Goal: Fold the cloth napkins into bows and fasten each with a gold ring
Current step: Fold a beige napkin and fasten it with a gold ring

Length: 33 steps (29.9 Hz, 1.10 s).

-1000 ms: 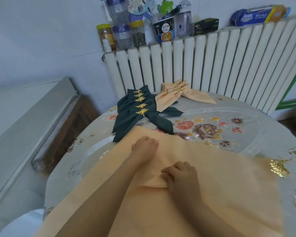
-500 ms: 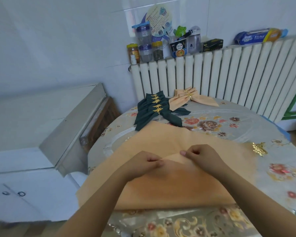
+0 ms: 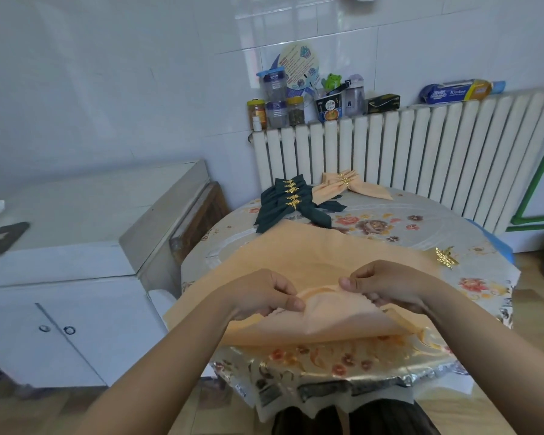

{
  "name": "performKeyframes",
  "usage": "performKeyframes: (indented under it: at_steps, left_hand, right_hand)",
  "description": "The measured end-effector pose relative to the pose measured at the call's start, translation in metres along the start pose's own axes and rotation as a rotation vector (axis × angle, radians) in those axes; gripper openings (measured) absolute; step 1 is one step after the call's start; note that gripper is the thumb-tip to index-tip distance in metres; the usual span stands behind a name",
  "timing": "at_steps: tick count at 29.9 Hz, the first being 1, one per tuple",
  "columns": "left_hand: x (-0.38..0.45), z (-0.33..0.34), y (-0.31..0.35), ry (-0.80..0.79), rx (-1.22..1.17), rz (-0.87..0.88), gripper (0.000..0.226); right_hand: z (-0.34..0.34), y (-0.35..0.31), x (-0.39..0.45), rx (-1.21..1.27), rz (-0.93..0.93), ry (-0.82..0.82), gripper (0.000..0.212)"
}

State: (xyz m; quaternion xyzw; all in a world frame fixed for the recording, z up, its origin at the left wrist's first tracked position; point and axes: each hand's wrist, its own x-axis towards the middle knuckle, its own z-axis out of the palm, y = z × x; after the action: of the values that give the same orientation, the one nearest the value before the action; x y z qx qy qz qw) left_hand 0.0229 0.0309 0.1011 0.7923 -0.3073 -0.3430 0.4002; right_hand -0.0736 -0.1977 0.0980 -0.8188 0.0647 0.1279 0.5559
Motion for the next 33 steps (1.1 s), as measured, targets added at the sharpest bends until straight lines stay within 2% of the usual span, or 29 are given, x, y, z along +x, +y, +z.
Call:
performKeyframes:
  at_steps: [3,6,10,12,15,16,20,22,24,27,30,33]
  left_hand:
    - [-0.004,0.005,-0.004,-0.035,-0.035,-0.007,0.045]
    - [-0.003,0.009,-0.007,-0.058,-0.038,0.014,0.048]
    - [0.012,0.007,-0.009,0.03,-0.058,-0.024,0.045]
    - [0.024,0.003,-0.01,0.126,-0.098,-0.05,0.028]
    - [0.049,-0.005,-0.019,0.298,-0.171,-0.057,0.033]
    - [0.058,-0.01,-0.022,0.367,-0.152,-0.044,0.037]
    - [0.095,-0.035,-0.035,0.625,-0.071,-0.029,0.045]
    - [0.117,-0.049,-0.041,0.698,-0.053,-0.073,0.048]
    - [0.14,-0.061,-0.048,0.709,-0.039,-0.111,0.042]
    - [0.176,-0.082,-0.062,0.612,-0.012,-0.235,0.017]
    - [0.219,-0.104,-0.087,0.609,0.096,-0.314,0.037]
    - [0.244,-0.116,-0.101,0.705,0.213,-0.34,0.033]
  right_hand:
    - [0.002,0.003,-0.005,0.032,-0.006,-0.096,0.037]
    - [0.004,0.008,-0.004,0.109,-0.015,-0.165,0.033]
    - [-0.001,0.011,0.01,0.092,0.033,-0.053,0.033]
    - [-0.007,0.014,0.021,0.061,0.074,-0.071,0.043]
    - [-0.017,0.02,0.04,0.028,0.13,-0.077,0.077]
    - [-0.02,0.02,0.047,-0.032,0.135,-0.058,0.078]
    - [-0.03,0.028,0.089,-0.256,0.208,0.134,0.046]
    - [-0.032,0.031,0.117,-0.327,0.238,0.254,0.039]
    - [-0.033,0.034,0.145,-0.367,0.233,0.338,0.033]
    - [-0.038,0.037,0.193,-0.448,0.221,0.419,0.024]
    - [-0.045,0.051,0.25,-0.542,0.228,0.493,0.021]
    - [-0.048,0.058,0.283,-0.718,0.159,0.599,0.025]
